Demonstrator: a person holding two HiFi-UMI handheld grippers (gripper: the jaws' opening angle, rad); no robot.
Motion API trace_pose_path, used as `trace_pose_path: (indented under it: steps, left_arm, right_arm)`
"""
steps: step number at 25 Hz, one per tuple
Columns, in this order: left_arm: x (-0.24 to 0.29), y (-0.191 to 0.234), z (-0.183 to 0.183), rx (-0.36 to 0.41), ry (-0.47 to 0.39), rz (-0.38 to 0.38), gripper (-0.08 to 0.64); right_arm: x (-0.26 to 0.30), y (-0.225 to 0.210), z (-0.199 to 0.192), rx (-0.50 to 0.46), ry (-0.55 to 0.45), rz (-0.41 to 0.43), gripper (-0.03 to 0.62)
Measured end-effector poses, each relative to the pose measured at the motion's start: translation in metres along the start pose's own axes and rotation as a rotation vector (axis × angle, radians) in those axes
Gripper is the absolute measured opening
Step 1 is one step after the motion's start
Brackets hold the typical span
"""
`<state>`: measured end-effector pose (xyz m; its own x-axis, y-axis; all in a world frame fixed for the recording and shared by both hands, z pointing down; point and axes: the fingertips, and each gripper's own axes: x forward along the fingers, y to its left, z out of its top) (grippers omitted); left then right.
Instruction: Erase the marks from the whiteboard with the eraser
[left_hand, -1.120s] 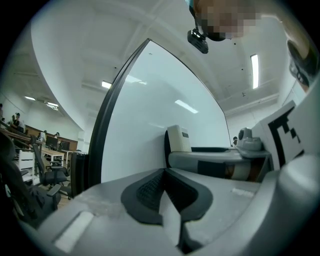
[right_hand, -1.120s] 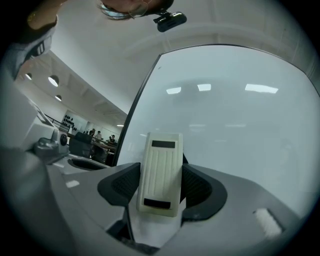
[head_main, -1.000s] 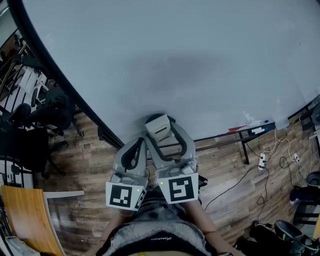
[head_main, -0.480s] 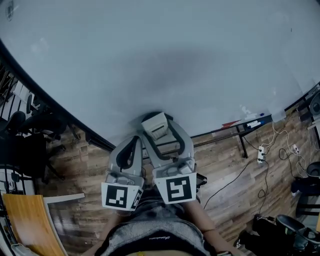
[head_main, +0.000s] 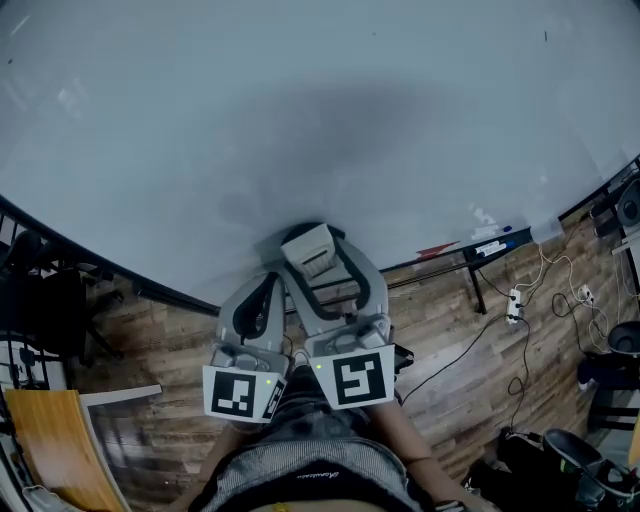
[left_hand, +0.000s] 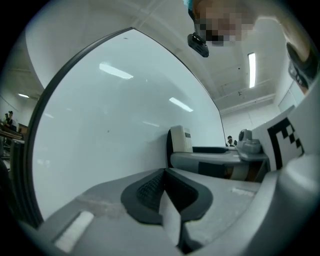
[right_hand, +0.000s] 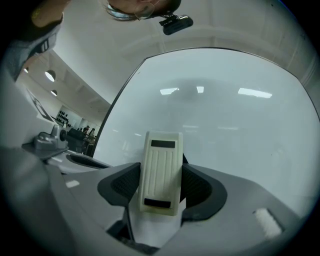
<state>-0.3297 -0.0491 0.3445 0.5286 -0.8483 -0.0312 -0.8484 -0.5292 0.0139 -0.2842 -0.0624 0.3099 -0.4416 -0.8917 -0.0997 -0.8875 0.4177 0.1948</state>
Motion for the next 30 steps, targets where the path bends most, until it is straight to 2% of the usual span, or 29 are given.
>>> trace_pose_path:
  steps: [19, 30]
  left_arm:
    - [0.100, -0.112, -0.001, 0.018, 0.011, 0.044, 0.003]
    - [0.110, -0.157, -0.011, -0.006, 0.028, 0.145, 0.003]
  right_arm:
    - [-0.051, -0.151, -0.021, 0.034, -0.005, 0.013, 0.262]
    - [-0.069, -0.200, -0.029, 0.029, -0.001, 0.073, 0.261]
